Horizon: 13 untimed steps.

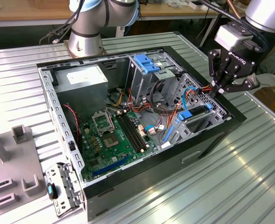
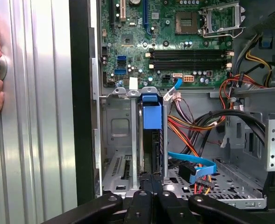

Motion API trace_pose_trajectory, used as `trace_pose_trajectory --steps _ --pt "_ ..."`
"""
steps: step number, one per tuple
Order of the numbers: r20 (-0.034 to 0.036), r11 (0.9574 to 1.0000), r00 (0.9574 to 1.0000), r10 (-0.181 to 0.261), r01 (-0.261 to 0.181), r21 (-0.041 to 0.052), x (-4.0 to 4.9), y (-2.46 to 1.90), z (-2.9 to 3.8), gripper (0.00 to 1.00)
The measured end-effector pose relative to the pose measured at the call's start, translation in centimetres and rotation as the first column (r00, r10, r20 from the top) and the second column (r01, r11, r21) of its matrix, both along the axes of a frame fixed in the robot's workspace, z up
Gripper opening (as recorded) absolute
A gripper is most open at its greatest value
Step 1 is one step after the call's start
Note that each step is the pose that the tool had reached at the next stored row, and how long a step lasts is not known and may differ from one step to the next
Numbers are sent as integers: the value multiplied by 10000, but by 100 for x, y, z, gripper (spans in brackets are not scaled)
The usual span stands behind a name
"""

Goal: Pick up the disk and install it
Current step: 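Insert the first disk wire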

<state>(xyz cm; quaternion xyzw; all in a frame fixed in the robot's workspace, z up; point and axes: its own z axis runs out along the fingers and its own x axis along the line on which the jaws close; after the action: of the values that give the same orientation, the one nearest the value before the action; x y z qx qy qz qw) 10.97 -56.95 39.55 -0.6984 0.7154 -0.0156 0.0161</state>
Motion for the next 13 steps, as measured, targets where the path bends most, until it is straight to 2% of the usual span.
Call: trace_pose_trajectory --steps 2,3,6,9,11,13 --pt "8 9970 9970 774 -774 -1 3 0 0 12" --pt "19 9929 9929 1186 -1186 -1 3 0 -2 12" --pt "24 9854 9854 1705 -1705 -2 6 -1 -6 12" --pt "23 9756 9756 2197 -2197 -2 18 0 -11 12" --pt "22 9729 9729 2311 -2311 -3 122 16 -20 12" --pt "23 9722 9722 2342 -2342 -3 266 63 -32 12"
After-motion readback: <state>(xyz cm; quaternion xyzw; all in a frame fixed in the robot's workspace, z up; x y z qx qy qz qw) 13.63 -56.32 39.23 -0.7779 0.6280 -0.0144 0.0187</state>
